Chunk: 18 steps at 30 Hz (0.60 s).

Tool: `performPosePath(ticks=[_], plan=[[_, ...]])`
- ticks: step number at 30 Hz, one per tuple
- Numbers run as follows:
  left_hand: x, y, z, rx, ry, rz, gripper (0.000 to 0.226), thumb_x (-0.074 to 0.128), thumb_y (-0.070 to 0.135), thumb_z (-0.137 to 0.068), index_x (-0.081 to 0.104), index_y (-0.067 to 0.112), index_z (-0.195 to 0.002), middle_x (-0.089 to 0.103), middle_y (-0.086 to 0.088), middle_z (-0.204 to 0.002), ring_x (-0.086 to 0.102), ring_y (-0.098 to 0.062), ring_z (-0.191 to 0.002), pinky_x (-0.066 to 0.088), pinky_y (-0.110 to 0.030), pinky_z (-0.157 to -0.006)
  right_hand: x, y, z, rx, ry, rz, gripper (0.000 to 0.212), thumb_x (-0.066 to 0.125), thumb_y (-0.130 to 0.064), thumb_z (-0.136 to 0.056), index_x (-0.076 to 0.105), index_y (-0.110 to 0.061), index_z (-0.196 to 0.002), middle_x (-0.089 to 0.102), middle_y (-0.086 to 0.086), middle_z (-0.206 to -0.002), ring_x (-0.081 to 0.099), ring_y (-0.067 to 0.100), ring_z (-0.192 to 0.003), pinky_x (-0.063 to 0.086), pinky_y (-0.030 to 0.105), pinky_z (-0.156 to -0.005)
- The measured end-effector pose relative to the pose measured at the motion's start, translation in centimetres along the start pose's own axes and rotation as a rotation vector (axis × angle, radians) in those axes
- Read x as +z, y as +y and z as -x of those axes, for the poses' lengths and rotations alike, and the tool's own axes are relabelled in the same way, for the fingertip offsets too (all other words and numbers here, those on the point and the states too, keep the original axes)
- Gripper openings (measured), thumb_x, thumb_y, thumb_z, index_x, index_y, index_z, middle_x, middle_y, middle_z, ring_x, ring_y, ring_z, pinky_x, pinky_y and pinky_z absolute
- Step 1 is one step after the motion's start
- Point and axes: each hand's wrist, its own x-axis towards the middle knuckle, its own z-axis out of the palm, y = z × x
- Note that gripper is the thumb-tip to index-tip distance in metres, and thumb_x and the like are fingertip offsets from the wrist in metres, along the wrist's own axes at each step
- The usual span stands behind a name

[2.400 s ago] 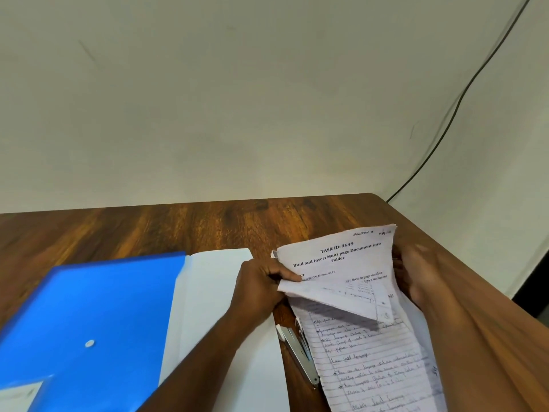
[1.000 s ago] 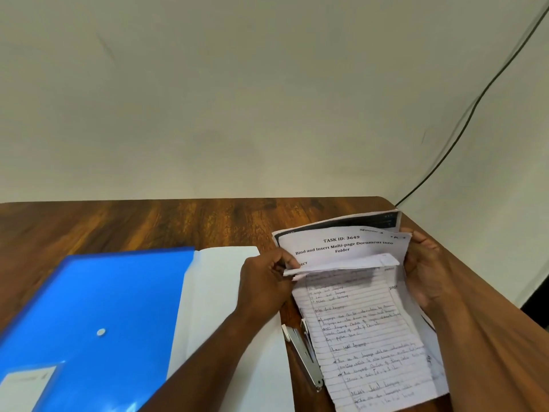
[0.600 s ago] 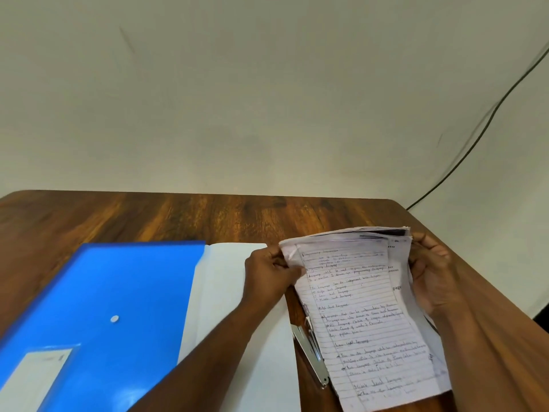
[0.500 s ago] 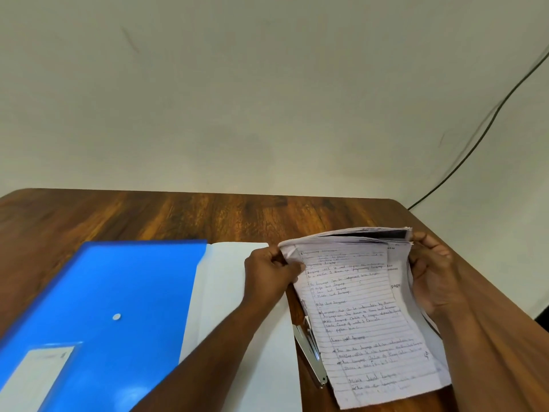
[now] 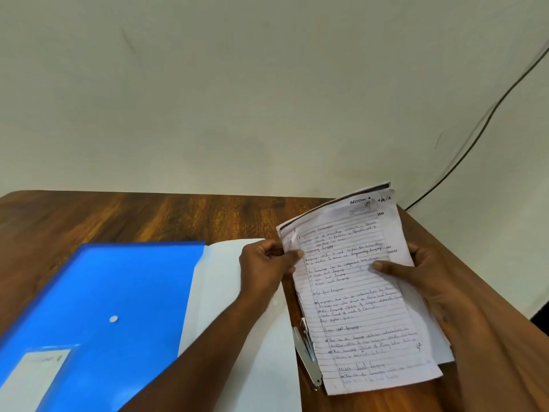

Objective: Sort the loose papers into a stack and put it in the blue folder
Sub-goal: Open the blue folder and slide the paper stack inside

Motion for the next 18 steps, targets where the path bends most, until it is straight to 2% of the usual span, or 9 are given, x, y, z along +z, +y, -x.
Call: performPosePath(ticks=[4, 8, 10, 13, 15, 17, 18], plan=[[-0.1, 2.5, 0.2, 0.113, -0.008, 0.085, 0.018, 0.088, 0.010, -0.081, 0.074, 0.009, -0.091, 0.081, -0.002, -0.095, 0.080, -0.020, -0.087, 0.067, -0.040, -0.073, 0.8, -1.7, 0.4, -0.112, 0.093, 0.008, 0.037, 0.088, -0.004, -0.075, 0.077, -0.011, -0.109, 0.082, 0.005, -0.100, 0.080, 0.025, -0.089, 0.066, 0.031, -0.070], [0.0, 5.8, 0.1, 0.280, 0.015, 0.118, 0.021, 0.089, 0.010, -0.079, 0.071, 0.020, -0.083, 0.079, -0.006, -0.092, 0.078, -0.023, -0.087, 0.066, -0.038, -0.074, 1.3, -4.4, 1.3, -0.319, 0.203, 0.000, 0.031, 0.089, -0.006, -0.074, 0.077, -0.011, -0.102, 0.082, -0.007, -0.089, 0.079, 0.014, -0.078, 0.062, 0.021, -0.063], [0.0, 7.0, 0.1, 0.317, -0.005, 0.120, 0.020, 0.089, 0.019, -0.079, 0.072, 0.019, -0.090, 0.077, -0.010, -0.095, 0.075, -0.023, -0.087, 0.066, -0.037, -0.076, 1.7, -5.6, 1.7, -0.391, 0.233, -0.020, 0.029, 0.090, -0.011, -0.072, 0.076, -0.013, -0.098, 0.081, -0.010, -0.088, 0.078, 0.013, -0.079, 0.061, 0.019, -0.063], [-0.4, 7.5, -0.3, 0.275, -0.081, 0.080, 0.038, 0.082, 0.040, -0.078, 0.073, 0.009, -0.098, 0.076, -0.011, -0.101, 0.073, -0.028, -0.091, 0.065, -0.036, -0.073, 2.4, -6.7, 1.5, -0.457, 0.259, -0.109, 0.034, 0.090, -0.022, -0.066, 0.076, -0.016, -0.097, 0.081, -0.003, -0.098, 0.078, 0.018, -0.087, 0.064, 0.028, -0.074], [-0.7, 7.7, -0.3, 0.265, -0.133, 0.097, 0.030, 0.078, 0.040, -0.082, 0.075, 0.015, -0.099, 0.079, -0.005, -0.102, 0.075, -0.026, -0.094, 0.062, -0.031, -0.074, 3.0, -7.1, 1.0, -0.475, 0.246, -0.191, 0.038, 0.091, -0.024, -0.064, 0.075, -0.014, -0.097, 0.081, 0.003, -0.101, 0.077, 0.025, -0.092, 0.064, 0.037, -0.080], [-0.8, 7.7, -0.3, 0.271, -0.140, 0.108, 0.004, 0.077, 0.031, -0.089, 0.080, 0.031, -0.093, 0.080, 0.002, -0.099, 0.075, -0.029, -0.095, 0.062, -0.041, -0.081, 3.7, -7.1, 0.0, -0.448, 0.226, -0.197, 0.038, 0.091, -0.023, -0.065, 0.074, -0.011, -0.097, 0.081, 0.002, -0.097, 0.077, 0.025, -0.087, 0.063, 0.037, -0.076], [-0.5, 7.8, -0.4, 0.266, -0.116, 0.090, 0.021, 0.074, 0.023, -0.094, 0.080, 0.040, -0.085, 0.080, 0.008, -0.092, 0.074, -0.029, -0.091, 0.060, -0.044, -0.083, 4.0, -7.0, -0.5, -0.433, 0.228, -0.189, 0.033, 0.091, -0.018, -0.068, 0.072, -0.011, -0.094, 0.081, -0.003, -0.088, 0.075, 0.024, -0.081, 0.061, 0.036, -0.073]])
